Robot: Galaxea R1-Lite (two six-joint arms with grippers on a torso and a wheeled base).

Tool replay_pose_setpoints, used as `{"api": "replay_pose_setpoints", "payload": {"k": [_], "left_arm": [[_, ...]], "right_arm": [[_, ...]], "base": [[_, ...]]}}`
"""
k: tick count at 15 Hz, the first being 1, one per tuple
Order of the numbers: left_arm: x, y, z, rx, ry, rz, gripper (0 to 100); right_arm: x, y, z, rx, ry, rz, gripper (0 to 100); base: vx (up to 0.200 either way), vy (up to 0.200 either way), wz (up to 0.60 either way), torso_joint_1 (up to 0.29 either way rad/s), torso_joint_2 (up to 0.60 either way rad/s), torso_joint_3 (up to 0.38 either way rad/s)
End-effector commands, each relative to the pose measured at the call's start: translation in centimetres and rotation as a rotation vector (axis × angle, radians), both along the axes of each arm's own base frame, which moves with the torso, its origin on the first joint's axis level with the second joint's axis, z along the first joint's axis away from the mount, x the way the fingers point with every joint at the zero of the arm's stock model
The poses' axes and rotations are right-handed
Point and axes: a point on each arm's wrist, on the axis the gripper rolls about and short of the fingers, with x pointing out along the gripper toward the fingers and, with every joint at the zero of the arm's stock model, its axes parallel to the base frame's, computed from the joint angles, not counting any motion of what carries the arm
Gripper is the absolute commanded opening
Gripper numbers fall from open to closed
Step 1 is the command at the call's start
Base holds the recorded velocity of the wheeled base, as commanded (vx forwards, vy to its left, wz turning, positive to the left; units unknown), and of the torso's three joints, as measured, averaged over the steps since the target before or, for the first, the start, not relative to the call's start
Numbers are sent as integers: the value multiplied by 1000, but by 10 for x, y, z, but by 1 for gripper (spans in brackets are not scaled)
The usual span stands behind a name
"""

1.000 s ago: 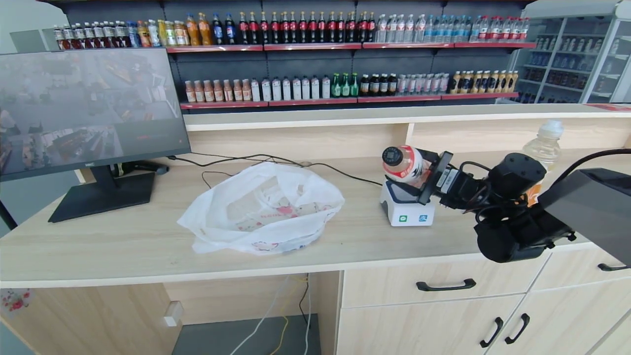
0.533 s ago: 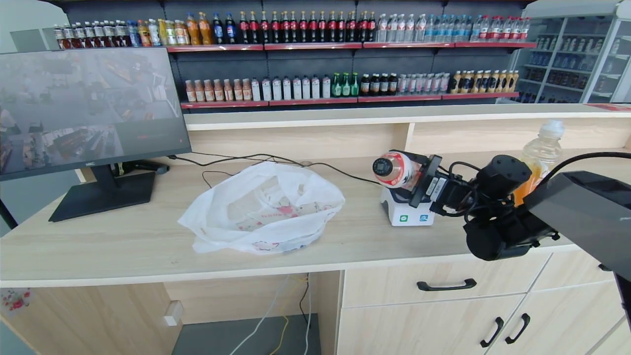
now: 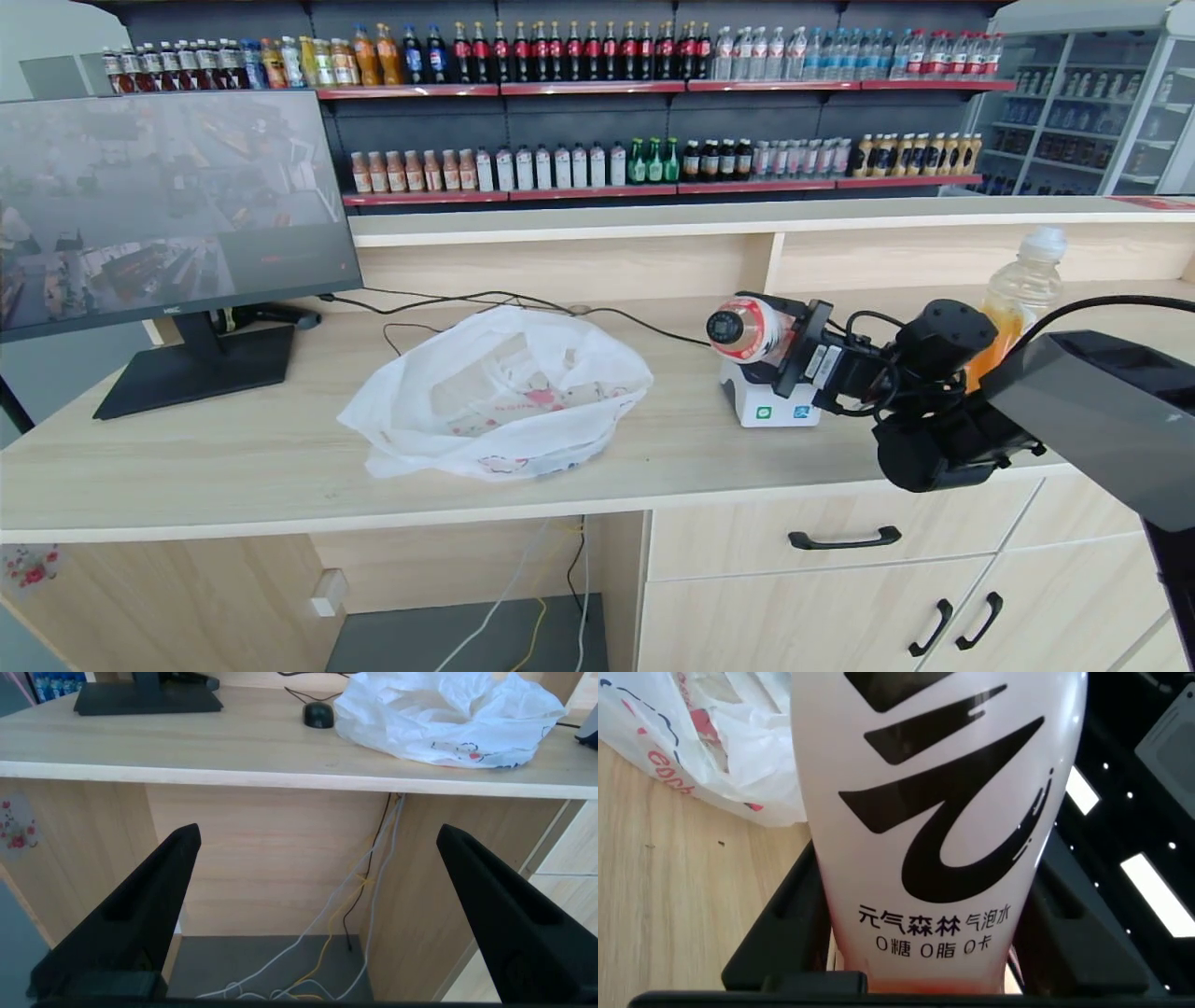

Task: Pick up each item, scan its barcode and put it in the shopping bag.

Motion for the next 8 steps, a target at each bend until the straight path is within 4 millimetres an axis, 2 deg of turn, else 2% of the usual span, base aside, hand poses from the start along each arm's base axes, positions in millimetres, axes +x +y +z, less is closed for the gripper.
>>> {"api": "replay_pose_setpoints", "payload": {"k": [1,8], "left_arm": [[0,0,0,0,0,0,100],[0,0,0,0,0,2,100]], "right_arm": [[3,-1,-7,-3,7,-4,0],[5,-10,-8,-4,5,-26,0]], "base": [[0,0,0,0,0,0],[0,0,0,0,0,0]]}}
